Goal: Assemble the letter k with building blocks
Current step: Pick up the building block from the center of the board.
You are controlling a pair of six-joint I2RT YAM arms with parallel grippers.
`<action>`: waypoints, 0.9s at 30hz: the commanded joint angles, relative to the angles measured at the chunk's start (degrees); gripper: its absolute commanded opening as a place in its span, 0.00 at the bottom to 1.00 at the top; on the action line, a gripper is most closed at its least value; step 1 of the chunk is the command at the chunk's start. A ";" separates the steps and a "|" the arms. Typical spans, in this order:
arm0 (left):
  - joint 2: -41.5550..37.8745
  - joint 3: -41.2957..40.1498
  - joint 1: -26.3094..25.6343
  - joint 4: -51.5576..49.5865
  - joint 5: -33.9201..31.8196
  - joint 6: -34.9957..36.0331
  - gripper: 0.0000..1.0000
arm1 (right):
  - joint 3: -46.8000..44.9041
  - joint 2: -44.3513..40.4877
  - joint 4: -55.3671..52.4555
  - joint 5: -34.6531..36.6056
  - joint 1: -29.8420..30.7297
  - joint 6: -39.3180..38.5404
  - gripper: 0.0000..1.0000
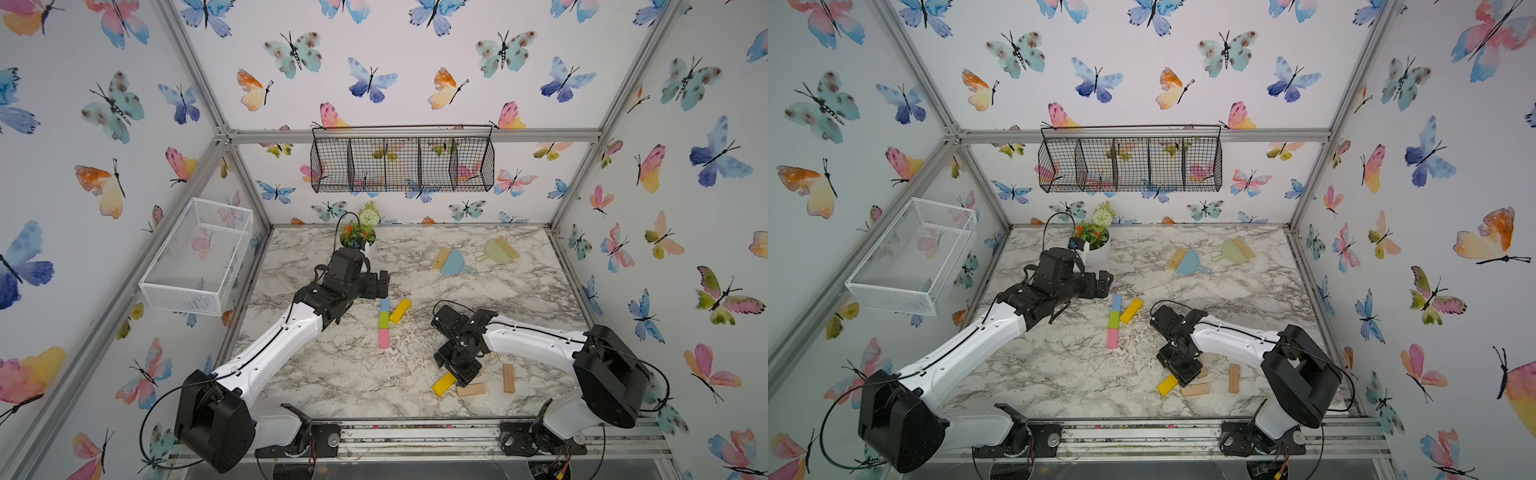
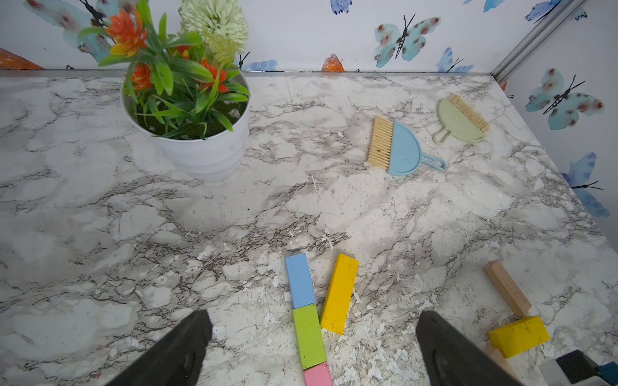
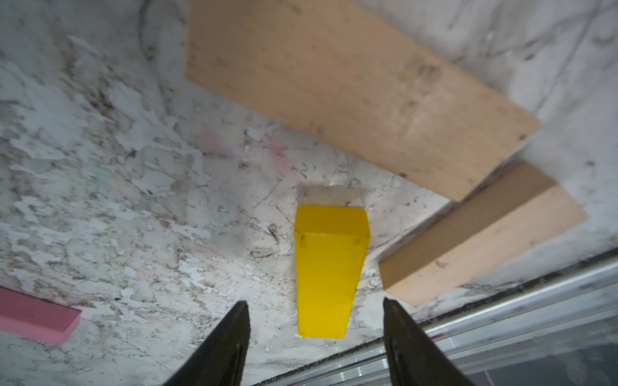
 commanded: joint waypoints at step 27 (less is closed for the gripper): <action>0.73 0.73 0.35 -0.59 -1.42 -0.48 0.99 | 18.12 10.35 -2.32 11.09 0.39 -25.74 0.02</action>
